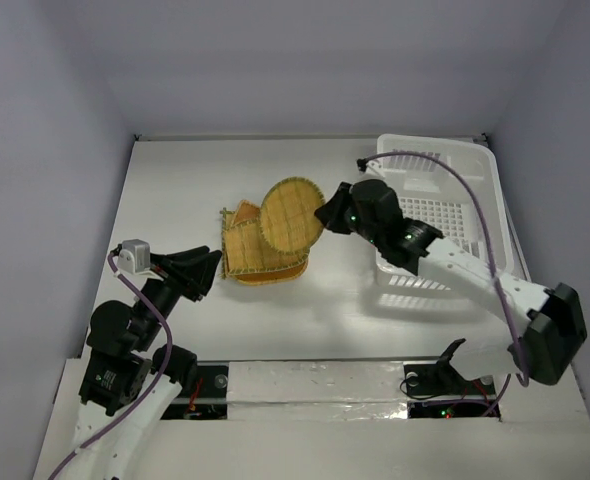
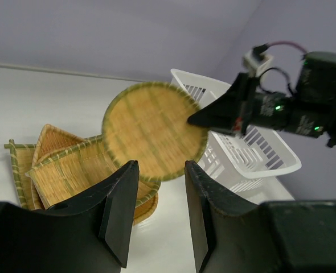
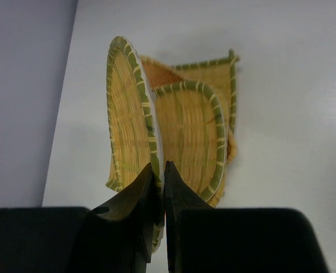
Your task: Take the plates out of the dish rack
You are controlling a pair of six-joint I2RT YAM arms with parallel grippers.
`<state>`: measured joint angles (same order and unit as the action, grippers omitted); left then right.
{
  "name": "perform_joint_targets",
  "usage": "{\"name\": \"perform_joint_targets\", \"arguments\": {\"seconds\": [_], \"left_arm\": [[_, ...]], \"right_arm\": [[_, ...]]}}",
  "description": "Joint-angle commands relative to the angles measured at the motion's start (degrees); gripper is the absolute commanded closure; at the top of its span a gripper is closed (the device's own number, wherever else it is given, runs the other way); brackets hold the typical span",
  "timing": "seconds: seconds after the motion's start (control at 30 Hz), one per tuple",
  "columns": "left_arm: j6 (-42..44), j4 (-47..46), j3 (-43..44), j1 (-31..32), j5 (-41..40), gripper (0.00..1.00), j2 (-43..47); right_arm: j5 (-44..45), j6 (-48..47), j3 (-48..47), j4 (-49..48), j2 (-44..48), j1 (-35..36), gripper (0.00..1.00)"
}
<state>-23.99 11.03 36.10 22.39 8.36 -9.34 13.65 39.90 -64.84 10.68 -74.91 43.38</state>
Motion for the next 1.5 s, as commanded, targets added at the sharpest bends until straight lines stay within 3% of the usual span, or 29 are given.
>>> {"name": "perform_joint_targets", "arguments": {"seconds": [0.0,0.37,0.7,0.8,0.87,0.9,1.0,1.17,1.47], "left_arm": [[-0.36,-2.06,-0.06,0.02,0.08,0.65,-1.11],[-0.36,-1.89,0.03,0.02,-0.1,0.65,-1.12],[-0.36,-1.97,-0.06,0.02,-0.19,0.65,-1.12],[-0.36,-1.89,0.03,0.02,-0.36,0.65,-0.94],[-0.36,-1.89,-0.06,0.02,-0.36,0.65,-0.85],[-0.44,-1.97,0.03,0.02,-0.36,0.65,-0.94],[-0.44,-1.97,-0.06,0.02,-0.27,0.65,-0.76],[-0.45,-1.97,0.03,0.02,-0.28,0.65,-0.76],[-0.45,-1.8,0.03,0.02,-0.71,0.64,-0.68]], "right_arm": [[-9.08,9.75,1.38,-20.42,-2.15,1.18,1.0],[-11.45,16.87,5.68,-30.1,-14.98,1.71,1.0],[-10.93,18.81,8.94,-32.65,-18.16,1.71,1.0],[-10.49,19.16,9.9,-32.3,-18.34,1.71,0.9],[-9.96,19.51,10.7,-32.21,-18.69,1.71,0.69],[-9.78,19.51,10.7,-31.78,-18.95,1.71,0.51],[-8.3,17.94,9.12,-27.74,-19.74,2.24,0.29],[-1.36,13.55,5.17,-17.46,-19.22,3.38,0.02],[13.32,6.43,-3.1,-1.63,-15.53,6.28,0.0]]}}
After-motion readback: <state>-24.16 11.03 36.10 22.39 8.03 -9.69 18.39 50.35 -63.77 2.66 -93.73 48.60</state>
